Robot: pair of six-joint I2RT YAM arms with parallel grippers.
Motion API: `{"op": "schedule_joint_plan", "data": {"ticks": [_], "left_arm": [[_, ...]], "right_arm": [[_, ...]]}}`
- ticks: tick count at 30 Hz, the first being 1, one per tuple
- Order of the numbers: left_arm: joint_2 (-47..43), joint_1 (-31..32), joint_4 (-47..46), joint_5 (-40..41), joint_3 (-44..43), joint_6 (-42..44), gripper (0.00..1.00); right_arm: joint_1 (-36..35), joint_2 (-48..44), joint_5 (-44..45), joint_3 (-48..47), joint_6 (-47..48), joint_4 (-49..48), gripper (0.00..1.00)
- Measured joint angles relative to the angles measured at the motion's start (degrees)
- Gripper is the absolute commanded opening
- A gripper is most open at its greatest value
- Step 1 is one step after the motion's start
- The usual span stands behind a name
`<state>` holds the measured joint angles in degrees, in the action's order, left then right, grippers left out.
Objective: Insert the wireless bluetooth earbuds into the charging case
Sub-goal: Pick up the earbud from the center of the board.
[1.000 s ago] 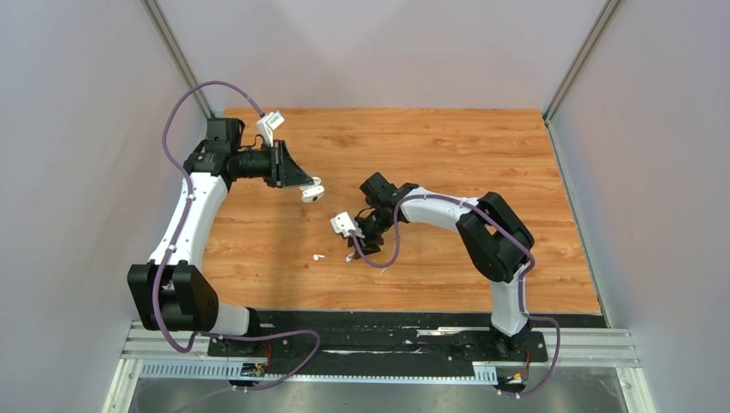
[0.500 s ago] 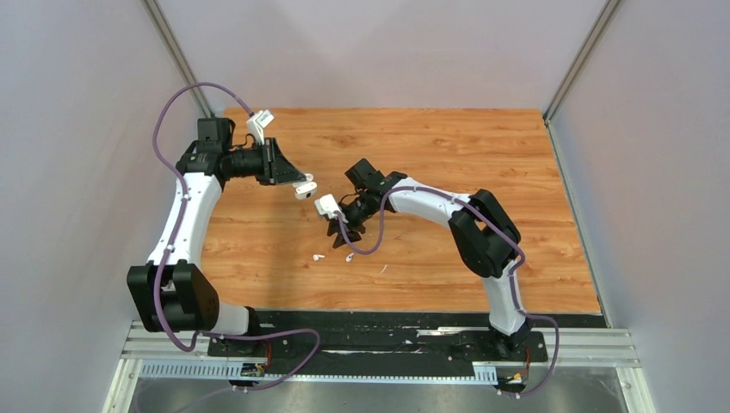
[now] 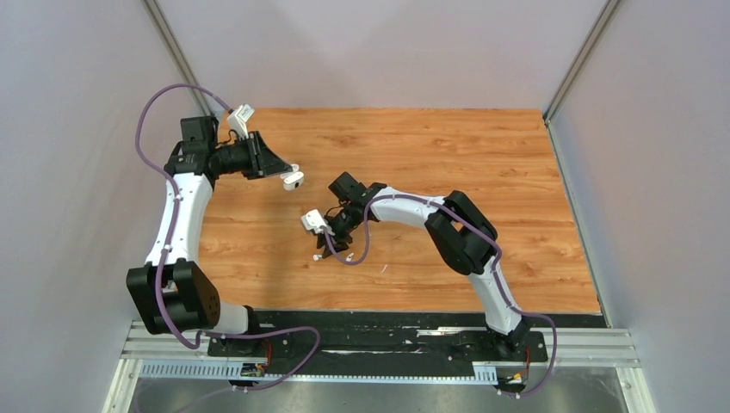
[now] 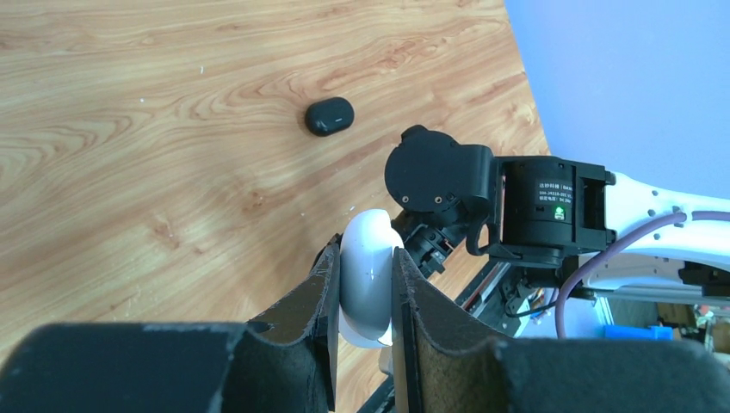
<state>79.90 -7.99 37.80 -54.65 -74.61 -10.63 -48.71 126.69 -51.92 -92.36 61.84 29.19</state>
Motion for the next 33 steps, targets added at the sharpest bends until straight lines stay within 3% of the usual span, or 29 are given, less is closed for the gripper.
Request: {"op": "schedule_joint_plan", "data": {"ticks": [33], "left_arm": [[-2.34,-0.09,-2.91,0.17,3.13,-2.12,0.00]], "right_arm": [[-2.78,4.00,1.90,-3.61,5.88,-0.63,0.32]]}}
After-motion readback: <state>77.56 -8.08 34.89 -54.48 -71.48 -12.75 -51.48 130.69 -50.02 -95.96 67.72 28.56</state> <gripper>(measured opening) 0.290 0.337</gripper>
